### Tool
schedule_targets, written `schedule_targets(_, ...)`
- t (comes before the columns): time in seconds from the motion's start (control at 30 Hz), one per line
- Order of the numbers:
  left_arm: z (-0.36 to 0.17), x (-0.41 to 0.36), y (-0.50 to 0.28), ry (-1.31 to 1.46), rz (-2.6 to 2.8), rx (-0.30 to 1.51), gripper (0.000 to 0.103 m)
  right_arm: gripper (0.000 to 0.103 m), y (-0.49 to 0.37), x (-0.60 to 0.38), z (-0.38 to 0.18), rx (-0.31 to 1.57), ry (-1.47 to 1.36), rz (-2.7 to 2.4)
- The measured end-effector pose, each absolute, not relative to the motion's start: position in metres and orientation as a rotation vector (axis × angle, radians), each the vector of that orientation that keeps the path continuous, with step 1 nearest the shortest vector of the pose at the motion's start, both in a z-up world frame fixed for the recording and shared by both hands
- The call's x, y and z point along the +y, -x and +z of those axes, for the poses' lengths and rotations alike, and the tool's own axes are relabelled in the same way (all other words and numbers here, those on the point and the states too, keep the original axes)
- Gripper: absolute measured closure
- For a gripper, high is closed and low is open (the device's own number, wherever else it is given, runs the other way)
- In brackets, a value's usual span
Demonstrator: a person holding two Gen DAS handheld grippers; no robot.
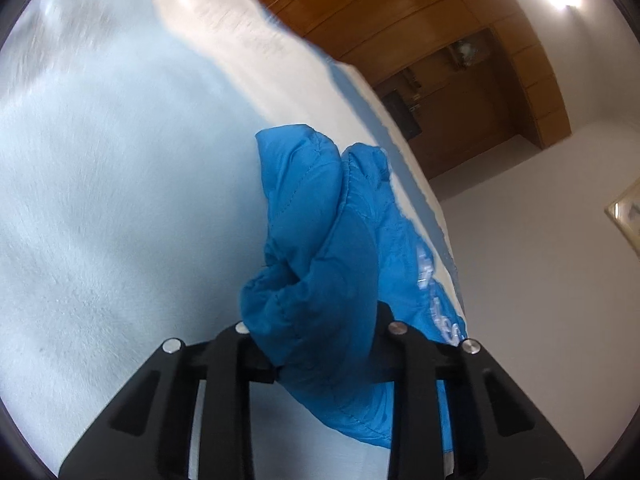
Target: Fold large clothes
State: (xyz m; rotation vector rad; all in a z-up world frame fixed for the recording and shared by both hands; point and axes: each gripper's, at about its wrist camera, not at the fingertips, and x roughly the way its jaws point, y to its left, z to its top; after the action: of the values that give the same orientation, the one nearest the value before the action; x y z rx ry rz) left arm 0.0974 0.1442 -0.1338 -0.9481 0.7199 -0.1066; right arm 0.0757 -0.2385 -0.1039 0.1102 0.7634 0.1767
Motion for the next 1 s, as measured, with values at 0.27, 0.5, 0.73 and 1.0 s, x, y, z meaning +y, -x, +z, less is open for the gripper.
schedule_targets(0.27,-0.147,0.144,-0.111,0.912,-0.128,0.742,0.074,0.098,-0.076,-0.237,-0.106,0.755,-0.085,0.165)
schedule_targets(0.5,-0.149,0.149,-0.111,0.916,-0.132,0.741,0.074,0.098,-0.076,-0.241,-0.106,0.752,-0.097,0.173)
schedule_targets(0.73,-0.147,0.157,-0.109,0.904,-0.126,0.739,0.074,0.098,-0.076,-0.241,-0.106,0.746,-0.104,0.179)
schedule_targets(1.0,-0.133,0.147,-0.112,0.872,-0.120,0.735,0.075,0.095,-0.075,-0.244,-0.101,0.745,-0.135,0.201)
